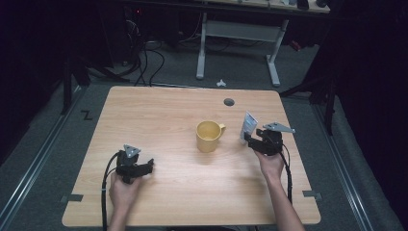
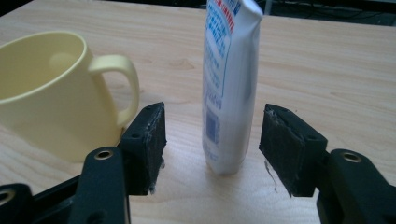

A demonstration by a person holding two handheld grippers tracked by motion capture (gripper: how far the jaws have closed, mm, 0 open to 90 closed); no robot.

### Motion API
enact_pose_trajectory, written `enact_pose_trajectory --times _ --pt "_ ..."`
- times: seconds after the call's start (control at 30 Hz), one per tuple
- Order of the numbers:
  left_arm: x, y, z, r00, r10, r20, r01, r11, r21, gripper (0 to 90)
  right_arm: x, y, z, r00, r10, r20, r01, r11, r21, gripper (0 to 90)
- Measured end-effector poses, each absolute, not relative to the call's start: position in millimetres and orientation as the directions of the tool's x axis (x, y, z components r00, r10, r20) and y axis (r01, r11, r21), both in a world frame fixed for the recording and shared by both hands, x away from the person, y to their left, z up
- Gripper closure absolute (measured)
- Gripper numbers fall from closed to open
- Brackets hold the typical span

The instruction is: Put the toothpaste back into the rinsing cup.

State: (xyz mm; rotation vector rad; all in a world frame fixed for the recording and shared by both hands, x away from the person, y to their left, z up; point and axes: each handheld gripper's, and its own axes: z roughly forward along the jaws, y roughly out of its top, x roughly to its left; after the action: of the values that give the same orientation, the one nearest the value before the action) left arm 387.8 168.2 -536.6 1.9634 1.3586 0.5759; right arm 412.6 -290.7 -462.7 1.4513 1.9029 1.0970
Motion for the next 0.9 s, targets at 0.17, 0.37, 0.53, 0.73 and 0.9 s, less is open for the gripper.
enact_pose_trajectory --times 0.17,0.37,0.53,0.73,0.9 --pt "387.8 168.2 -536.6 0.36 0.933 -0.018 0.636 -0.231 0.736 21.7 422.9 -287.7 -463.1 -0.3 0.951 0.073 0.552 0.111 0.826 41.7" --pt "387.8 168.2 -536.6 0.36 0.933 -0.018 0.636 -0.231 0.736 21.7 431.5 -286.9 -467.1 -0.284 0.956 0.076 0.537 0.092 0.838 44.6" --pt "387.9 168.2 -536.6 0.36 0.933 -0.018 0.636 -0.231 0.736 21.7 437.0 -288.1 -473.2 -0.275 0.957 0.089 0.544 0.078 0.836 47.3" --pt "387.8 168.1 -536.7 0.359 0.933 -0.017 0.635 -0.231 0.737 21.7 439.9 -285.9 -476.3 -0.274 0.958 0.086 0.537 0.078 0.84 49.8" --pt "387.8 168.1 -536.6 0.36 0.933 -0.018 0.636 -0.231 0.736 21.7 443.1 -284.3 -480.4 -0.269 0.96 0.078 0.535 0.082 0.841 51.6"
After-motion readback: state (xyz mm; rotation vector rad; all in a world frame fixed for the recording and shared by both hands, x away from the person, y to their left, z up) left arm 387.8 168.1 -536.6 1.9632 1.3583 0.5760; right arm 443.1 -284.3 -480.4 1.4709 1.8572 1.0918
